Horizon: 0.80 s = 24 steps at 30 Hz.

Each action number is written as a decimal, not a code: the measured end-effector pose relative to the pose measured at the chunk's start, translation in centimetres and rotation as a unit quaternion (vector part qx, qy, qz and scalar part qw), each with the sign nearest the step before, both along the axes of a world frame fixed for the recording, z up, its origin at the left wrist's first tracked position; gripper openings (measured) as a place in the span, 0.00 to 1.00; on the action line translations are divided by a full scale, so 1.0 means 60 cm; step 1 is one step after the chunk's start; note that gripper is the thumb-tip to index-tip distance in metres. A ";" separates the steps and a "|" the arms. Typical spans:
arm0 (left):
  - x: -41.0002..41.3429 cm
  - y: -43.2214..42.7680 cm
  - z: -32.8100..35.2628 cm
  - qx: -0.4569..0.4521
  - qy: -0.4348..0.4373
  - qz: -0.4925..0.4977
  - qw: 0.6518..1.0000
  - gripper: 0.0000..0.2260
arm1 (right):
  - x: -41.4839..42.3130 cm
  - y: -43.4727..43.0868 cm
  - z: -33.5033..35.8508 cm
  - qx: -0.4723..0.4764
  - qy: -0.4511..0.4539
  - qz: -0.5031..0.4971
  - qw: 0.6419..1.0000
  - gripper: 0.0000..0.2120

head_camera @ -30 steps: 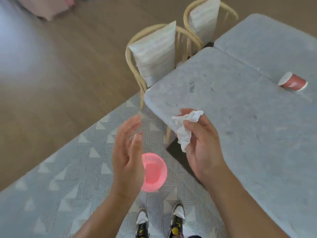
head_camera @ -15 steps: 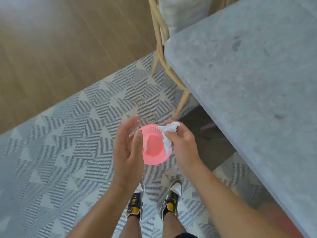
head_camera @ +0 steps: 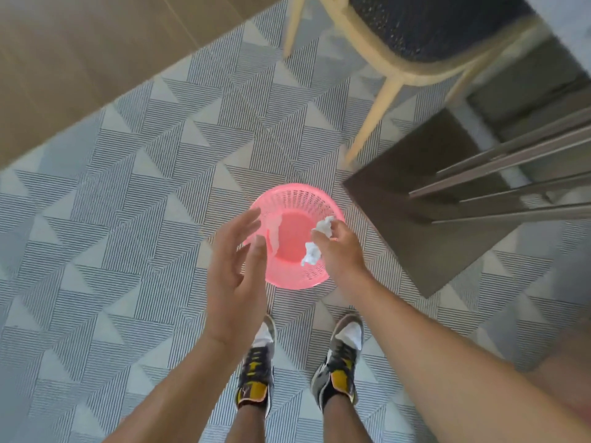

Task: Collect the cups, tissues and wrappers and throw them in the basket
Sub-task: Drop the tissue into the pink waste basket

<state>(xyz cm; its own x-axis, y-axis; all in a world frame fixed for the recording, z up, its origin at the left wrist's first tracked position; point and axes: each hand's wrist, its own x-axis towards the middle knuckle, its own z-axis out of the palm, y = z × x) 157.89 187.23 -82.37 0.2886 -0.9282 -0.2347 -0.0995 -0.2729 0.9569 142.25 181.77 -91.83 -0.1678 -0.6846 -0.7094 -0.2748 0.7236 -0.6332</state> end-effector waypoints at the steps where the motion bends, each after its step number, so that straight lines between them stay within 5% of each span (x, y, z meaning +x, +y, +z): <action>1: 0.002 0.002 -0.019 0.004 -0.001 -0.002 1.000 0.17 | 0.001 0.002 -0.027 0.007 0.013 0.010 1.000 0.15; 10: 0.006 -0.005 -0.079 0.015 -0.007 -0.020 1.000 0.14 | -0.013 0.024 -0.084 0.029 0.028 0.070 0.997 0.24; 14: 0.008 -0.022 -0.048 0.001 -0.003 -0.024 1.000 0.14 | -0.019 0.028 -0.045 -0.005 -0.001 0.021 1.000 0.17; 16: 0.009 -0.032 -0.025 -0.009 -0.001 -0.028 1.000 0.13 | -0.016 0.023 -0.006 -0.036 -0.026 -0.013 0.999 0.11; 20: 0.011 -0.050 0.043 -0.030 0.007 -0.027 0.999 0.13 | 0.004 0.007 0.113 -0.111 -0.093 -0.068 0.987 0.21; 24: 0.007 -0.064 0.148 -0.060 0.028 -0.029 0.997 0.16 | 0.024 -0.003 0.270 -0.192 -0.144 -0.076 0.968 0.19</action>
